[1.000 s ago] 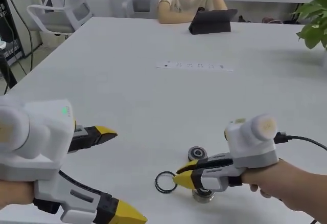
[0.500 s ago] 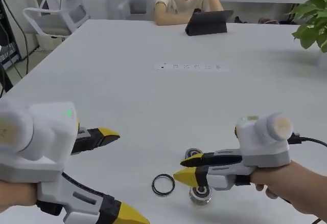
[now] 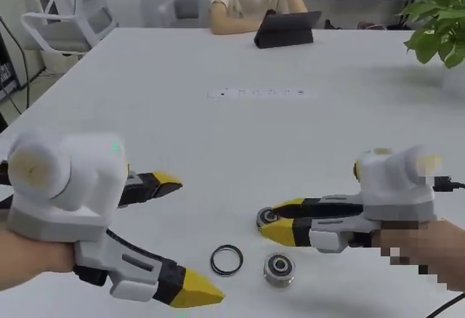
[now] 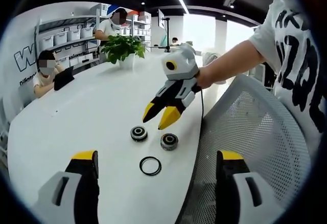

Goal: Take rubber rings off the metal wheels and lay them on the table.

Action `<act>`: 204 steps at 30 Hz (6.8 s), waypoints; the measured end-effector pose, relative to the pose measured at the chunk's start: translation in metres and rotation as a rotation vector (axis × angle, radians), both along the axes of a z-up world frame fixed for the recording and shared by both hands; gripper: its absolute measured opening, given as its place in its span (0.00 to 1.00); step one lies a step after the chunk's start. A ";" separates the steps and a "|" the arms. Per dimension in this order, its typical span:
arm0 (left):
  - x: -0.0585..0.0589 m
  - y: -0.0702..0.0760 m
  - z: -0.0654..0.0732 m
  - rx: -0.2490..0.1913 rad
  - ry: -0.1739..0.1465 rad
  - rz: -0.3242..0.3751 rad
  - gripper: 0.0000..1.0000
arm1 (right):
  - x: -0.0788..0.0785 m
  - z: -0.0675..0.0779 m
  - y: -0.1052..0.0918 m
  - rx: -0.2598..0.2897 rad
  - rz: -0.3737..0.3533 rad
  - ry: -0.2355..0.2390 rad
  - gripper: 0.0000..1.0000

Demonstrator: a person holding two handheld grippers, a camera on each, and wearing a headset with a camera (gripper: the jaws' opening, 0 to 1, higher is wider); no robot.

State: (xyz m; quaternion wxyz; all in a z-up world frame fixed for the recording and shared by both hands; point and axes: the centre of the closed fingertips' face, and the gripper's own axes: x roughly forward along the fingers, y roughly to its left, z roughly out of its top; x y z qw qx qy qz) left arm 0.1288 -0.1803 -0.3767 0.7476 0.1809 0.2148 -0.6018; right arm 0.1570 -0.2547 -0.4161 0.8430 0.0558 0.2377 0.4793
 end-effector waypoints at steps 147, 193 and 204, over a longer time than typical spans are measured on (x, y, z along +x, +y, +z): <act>0.070 -0.100 -0.084 0.081 -0.021 0.014 0.07 | 0.032 -0.060 -0.023 -0.246 -0.035 -0.087 0.21; 0.072 -0.100 -0.085 0.104 -0.032 0.044 0.07 | 0.033 -0.054 -0.039 -0.099 -0.221 0.076 0.00; 0.071 -0.099 -0.085 0.114 -0.036 0.054 0.07 | 0.038 -0.051 -0.039 -0.051 -0.270 0.114 0.00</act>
